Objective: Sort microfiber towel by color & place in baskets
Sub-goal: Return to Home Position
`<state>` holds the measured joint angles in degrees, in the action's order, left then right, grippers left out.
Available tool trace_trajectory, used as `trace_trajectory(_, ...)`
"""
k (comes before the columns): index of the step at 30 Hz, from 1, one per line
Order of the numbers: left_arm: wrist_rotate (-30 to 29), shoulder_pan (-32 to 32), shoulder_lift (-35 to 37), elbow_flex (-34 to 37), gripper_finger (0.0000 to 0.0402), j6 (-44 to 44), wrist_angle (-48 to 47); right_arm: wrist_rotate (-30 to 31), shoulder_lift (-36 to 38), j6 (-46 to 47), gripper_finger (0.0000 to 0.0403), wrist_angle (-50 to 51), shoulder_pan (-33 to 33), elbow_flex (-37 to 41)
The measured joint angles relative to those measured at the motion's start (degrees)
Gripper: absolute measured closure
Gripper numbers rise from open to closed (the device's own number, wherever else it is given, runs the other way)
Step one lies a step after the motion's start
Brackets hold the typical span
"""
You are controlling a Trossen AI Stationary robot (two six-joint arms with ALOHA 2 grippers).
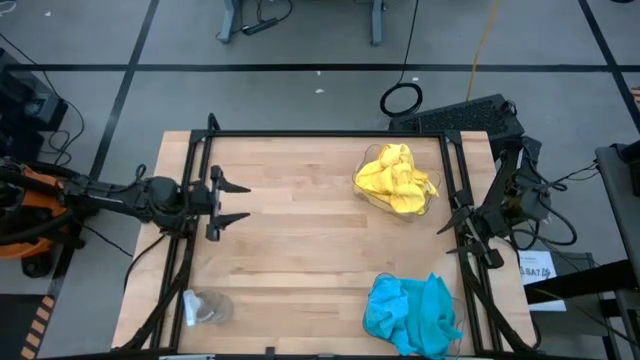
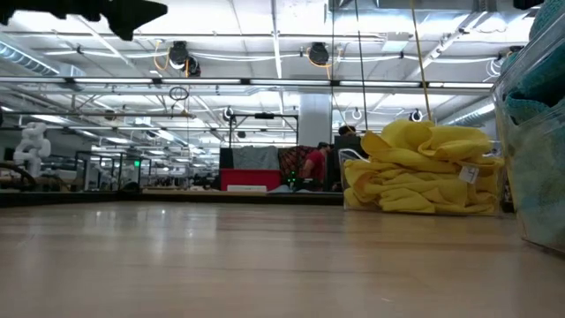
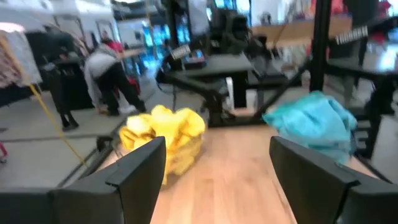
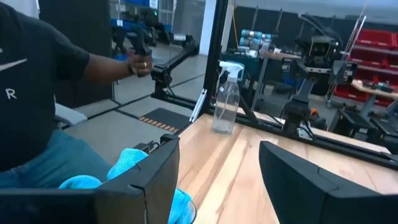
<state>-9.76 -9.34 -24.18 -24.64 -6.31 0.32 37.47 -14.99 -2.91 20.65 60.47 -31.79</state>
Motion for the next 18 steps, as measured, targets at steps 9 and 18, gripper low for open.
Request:
trace_trajectory(9, -2.6, 0.0, 15.7, 8.7, 0.0109, 1.0, 0.3, 2.4, 8.7, -1.5, 0.0188, -3.4, 0.0, 6.6)
trace_trajectory(18, -3.9, 0.0, 24.1, 14.7, 0.0109, 1.3, 0.2, 6.0, 14.8, -10.1, 0.0188, -11.4, -0.3, 12.6)
